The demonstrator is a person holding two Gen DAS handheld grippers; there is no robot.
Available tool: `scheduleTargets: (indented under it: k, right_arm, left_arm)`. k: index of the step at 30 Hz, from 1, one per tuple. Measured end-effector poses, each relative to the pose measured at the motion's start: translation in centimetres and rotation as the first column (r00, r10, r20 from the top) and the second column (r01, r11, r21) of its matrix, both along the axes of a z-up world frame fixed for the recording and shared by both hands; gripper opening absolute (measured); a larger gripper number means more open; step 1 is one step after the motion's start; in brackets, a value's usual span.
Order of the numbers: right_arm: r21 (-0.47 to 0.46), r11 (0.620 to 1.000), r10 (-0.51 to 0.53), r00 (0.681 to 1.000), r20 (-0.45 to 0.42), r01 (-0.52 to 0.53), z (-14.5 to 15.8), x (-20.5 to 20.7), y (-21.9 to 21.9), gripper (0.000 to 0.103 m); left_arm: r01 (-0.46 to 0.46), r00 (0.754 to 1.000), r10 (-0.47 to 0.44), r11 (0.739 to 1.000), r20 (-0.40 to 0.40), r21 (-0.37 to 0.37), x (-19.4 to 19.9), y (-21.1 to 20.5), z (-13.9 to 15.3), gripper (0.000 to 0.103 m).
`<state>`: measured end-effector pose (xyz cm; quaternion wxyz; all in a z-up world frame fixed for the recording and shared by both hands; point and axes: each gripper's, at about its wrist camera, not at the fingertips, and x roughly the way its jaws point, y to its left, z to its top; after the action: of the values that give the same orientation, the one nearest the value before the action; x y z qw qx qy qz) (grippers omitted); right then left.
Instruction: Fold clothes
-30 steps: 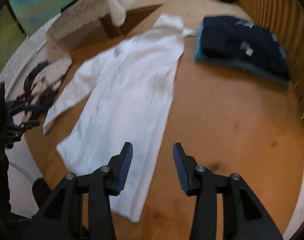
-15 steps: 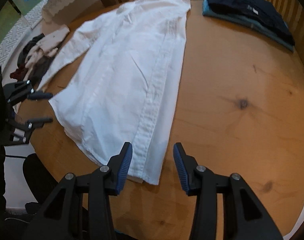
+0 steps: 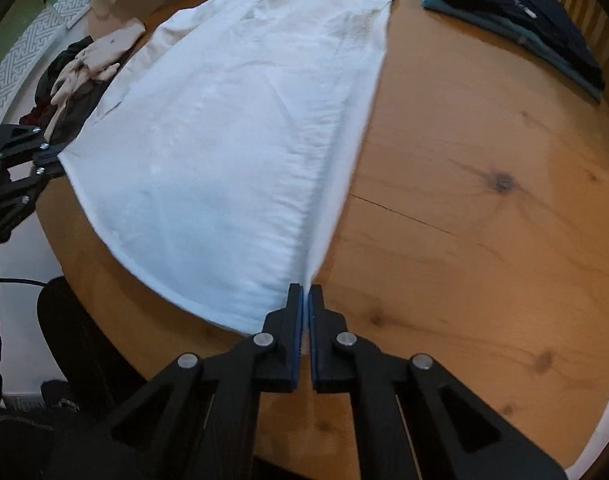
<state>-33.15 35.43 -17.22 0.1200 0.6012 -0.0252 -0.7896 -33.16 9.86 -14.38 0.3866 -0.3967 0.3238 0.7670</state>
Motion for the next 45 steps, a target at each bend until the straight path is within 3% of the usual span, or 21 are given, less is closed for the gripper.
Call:
scheduleTargets:
  k: [3,6,8,9,11,12,17,20,23,28,37,40,41,45]
  right_arm:
    - [0.067,0.998,-0.002,1.0,0.016,0.001,-0.5,1.1,0.4,0.003]
    - [0.121,0.993,0.01,1.0,0.021,-0.013,-0.4,2.0,0.0,0.003]
    - [0.12,0.992,0.037,0.998,-0.049,-0.031,1.1,2.2,-1.3,0.01]
    - [0.118,0.992,0.052,0.995,-0.089,-0.042,1.9,2.2,-2.0,0.02]
    - [0.083,0.993,0.091,0.983,-0.161,-0.079,3.1,2.3,-3.7,0.025]
    - [0.07,0.993,0.11,0.98,-0.167,-0.1,2.9,2.0,-4.8,0.025]
    - [0.122,0.984,0.144,0.986,-0.084,-0.133,-0.5,1.6,-6.5,0.025]
    - [-0.015,0.998,0.054,0.998,-0.027,-0.054,-0.6,2.2,-4.2,0.026]
    - [-0.095,0.995,-0.012,1.0,-0.002,0.011,0.0,3.3,-2.4,0.026]
    - [-0.126,0.991,-0.046,0.998,0.034,0.05,0.5,4.2,-1.7,0.026]
    - [-0.004,1.0,-0.001,0.998,0.06,0.001,-0.5,3.4,-3.4,0.026]
    - [0.028,0.999,0.018,0.998,0.067,-0.02,-0.8,3.4,-4.0,0.022]
    - [0.038,0.999,0.024,0.997,0.07,-0.027,-0.8,3.4,-4.2,0.005]
    - [0.042,0.999,0.019,0.998,0.068,-0.022,-0.4,3.9,-3.2,0.002]
  left_arm:
    - [0.018,0.996,-0.016,1.0,0.083,-0.022,1.1,-0.2,-2.1,0.0]
    - [0.055,0.993,-0.043,0.992,0.107,-0.115,2.4,0.2,-5.2,0.002]
    - [0.051,0.993,-0.04,0.994,0.111,-0.099,2.5,-0.1,-5.1,0.003]
    - [0.041,0.992,-0.03,0.995,0.125,-0.088,2.3,-0.3,-4.8,0.008]
    - [0.034,0.989,-0.023,0.997,0.147,-0.074,2.1,-1.0,-4.0,0.021]
    - [0.032,0.988,-0.02,0.997,0.155,-0.077,2.0,-1.3,-3.7,0.022]
    - [0.024,0.99,-0.019,0.999,0.137,-0.03,2.3,-2.3,0.0,0.022]
    - [0.027,0.996,-0.028,1.0,0.087,0.01,1.7,-1.3,1.5,0.025]
    - [0.048,0.995,-0.048,0.999,0.092,0.009,0.1,0.7,0.2,0.028]
    - [0.072,0.986,-0.054,0.992,0.157,-0.108,-0.3,1.2,-5.1,0.028]
    - [0.045,0.984,-0.035,0.998,0.174,-0.052,-0.6,-0.5,-4.6,0.029]
    - [0.046,0.984,-0.038,0.998,0.175,-0.045,-0.6,-0.8,-4.4,0.029]
    - [0.047,0.984,-0.038,0.998,0.176,-0.043,-0.6,-0.8,-4.3,0.029]
    - [0.044,0.985,-0.037,0.998,0.169,-0.039,0.3,-1.4,-4.2,0.029]
